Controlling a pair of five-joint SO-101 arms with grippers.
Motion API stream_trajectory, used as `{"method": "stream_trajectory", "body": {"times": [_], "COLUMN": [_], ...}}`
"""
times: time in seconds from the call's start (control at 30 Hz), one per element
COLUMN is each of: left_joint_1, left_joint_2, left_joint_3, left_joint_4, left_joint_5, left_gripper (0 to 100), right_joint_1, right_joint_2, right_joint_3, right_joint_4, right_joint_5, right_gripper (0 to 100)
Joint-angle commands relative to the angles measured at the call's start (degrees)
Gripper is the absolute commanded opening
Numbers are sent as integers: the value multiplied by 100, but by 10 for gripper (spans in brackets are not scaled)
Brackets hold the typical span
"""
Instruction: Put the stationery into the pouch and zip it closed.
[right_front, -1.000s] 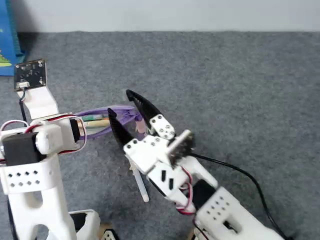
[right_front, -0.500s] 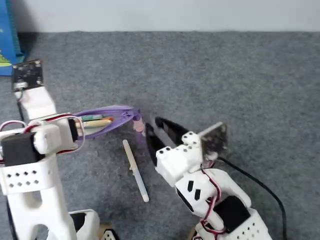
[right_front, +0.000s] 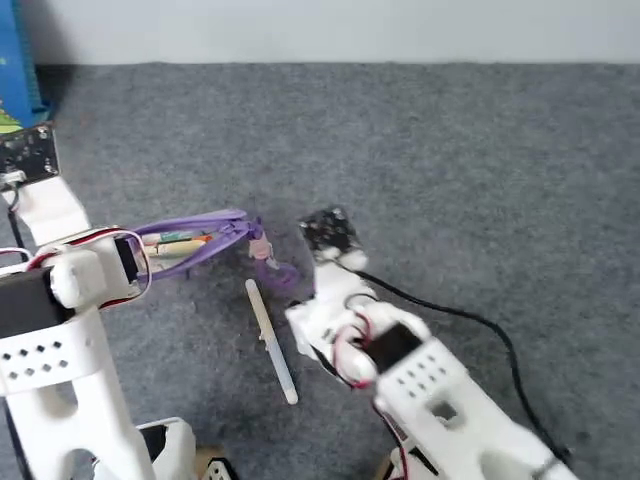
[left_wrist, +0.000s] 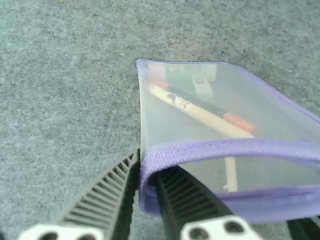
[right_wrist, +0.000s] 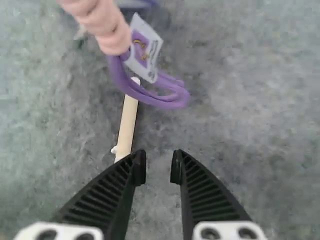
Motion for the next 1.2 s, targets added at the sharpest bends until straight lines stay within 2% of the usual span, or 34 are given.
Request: {"method": "stream_trajectory", "body": {"times": [0.0,0.27,0.53,0.83,0.97,1.0,1.17], "left_joint_1": [-70,-70,-70,-475,-484,-484,-475], "left_joint_2": [-18,-18,-18,-18,-18,-18,-18], "left_joint_3": [-75,-75,-66,-66,-66,-57,-48], "left_joint_4": [-26,-26,-26,-26,-9,0,9], "left_joint_5": [9,9,9,-26,-88,-88,-88], "left_gripper": [13,13,13,13,13,13,13], "right_joint_1": [-233,-620,-804,-796,-778,-743,-479], "right_joint_2": [1024,3099,4444,4708,4708,4708,4497], "right_joint_3": [-818,-2013,-2866,-2919,-2919,-2892,-2857], "right_joint_4": [-242,-321,-321,-435,-418,-400,84], "right_joint_5": [-70,-88,-440,-448,-431,-422,-404], "right_gripper": [87,87,87,81,2,13,8]}}
